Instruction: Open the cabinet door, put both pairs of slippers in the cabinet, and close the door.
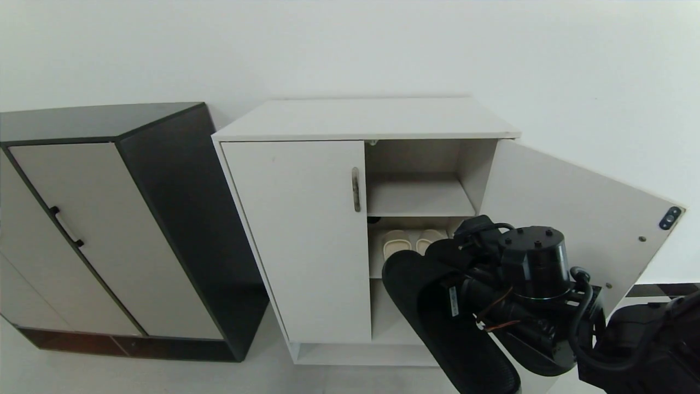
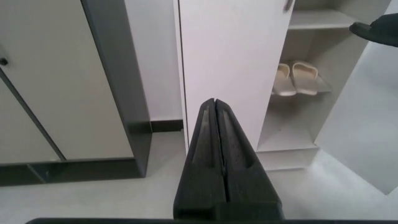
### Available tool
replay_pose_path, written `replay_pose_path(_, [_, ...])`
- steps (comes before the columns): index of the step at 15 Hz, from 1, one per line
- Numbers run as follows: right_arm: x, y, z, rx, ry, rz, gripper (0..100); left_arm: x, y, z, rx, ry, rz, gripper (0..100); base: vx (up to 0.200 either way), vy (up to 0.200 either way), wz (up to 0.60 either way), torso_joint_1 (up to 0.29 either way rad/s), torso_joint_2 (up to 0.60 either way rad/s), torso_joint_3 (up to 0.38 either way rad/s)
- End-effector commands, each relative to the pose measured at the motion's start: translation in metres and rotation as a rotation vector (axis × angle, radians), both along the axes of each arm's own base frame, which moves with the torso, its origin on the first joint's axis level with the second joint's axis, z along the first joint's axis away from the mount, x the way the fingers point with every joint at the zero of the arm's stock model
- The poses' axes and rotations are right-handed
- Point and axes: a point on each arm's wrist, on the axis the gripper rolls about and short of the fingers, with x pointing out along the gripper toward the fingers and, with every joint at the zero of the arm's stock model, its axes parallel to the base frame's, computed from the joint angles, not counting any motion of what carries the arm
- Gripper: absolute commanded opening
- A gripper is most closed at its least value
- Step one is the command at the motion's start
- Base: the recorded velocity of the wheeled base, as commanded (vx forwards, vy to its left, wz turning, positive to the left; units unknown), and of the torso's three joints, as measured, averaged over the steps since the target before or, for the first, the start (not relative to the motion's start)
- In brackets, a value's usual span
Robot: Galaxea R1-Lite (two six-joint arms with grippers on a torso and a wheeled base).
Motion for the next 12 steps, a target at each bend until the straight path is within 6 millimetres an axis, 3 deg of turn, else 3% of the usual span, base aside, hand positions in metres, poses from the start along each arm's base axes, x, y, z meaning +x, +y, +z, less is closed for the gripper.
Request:
replay_pose_path(1, [-0.0001, 0.0004, -0.0004, -0.001, 0.001, 0.001, 0, 0.0000, 0.0000, 0.0000, 0.000, 0.000, 0.000, 0, 0.000, 0.000, 0.00, -0.124, 0.46, 0.325])
replay_pose_path(10, [0.0035, 0.0029, -0.0078, -0.006, 0.006, -0.002, 0, 0.0000, 0.0000, 0.0000, 0.000, 0.000, 0.000, 0, 0.000, 0.000, 0.00, -0.074, 0.45, 0.367])
replay_pose_path(12, [0.0041, 0.0035, -0.0092, 0.002, -0.003, -0.002, 0, 0.0000, 0.0000, 0.0000, 0.000, 0.000, 0.000, 0, 0.000, 0.000, 0.00, -0.005, 0.19, 0.171])
